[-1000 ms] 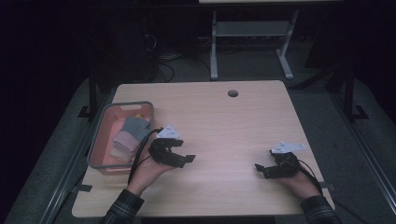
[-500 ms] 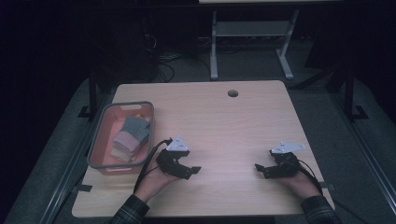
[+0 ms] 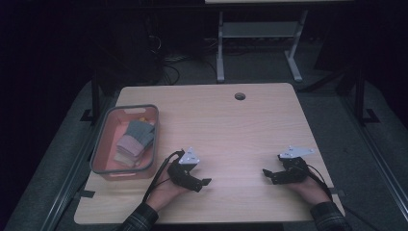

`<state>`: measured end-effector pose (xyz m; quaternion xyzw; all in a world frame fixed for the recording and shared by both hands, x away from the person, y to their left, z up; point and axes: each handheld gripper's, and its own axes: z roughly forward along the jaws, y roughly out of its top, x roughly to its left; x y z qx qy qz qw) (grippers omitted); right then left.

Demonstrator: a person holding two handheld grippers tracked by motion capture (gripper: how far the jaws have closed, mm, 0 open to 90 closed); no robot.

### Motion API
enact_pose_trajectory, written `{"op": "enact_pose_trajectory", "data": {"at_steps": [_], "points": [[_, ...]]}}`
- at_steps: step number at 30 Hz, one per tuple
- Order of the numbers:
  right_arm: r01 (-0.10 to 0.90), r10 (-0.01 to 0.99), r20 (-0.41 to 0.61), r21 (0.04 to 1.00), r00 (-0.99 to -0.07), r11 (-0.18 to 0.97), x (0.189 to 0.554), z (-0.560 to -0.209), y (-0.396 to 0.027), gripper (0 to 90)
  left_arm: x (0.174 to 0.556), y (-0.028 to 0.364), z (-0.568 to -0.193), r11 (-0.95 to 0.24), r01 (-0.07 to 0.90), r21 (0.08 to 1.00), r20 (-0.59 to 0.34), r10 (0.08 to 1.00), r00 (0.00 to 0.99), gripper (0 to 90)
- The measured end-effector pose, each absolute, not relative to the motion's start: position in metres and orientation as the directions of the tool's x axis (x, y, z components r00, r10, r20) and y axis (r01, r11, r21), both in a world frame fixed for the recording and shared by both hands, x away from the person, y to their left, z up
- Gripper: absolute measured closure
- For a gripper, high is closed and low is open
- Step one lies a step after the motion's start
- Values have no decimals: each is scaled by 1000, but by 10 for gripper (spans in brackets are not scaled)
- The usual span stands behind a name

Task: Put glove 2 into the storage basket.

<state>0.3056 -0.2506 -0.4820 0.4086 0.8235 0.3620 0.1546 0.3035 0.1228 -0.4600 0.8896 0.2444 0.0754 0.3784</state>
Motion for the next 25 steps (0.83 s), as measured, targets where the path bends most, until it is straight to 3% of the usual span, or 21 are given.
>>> {"op": "enact_pose_trajectory", "data": {"at_steps": [8,25], "points": [[561,784,43,722,-620,404,306,-482,-250,131,302,115,-475,-632,354,690,1,490,872,126],[559,782,40,722,-622,407,306,-482,-250,131,302,118,-478,-608,348,714,0,496,868,110]]}}
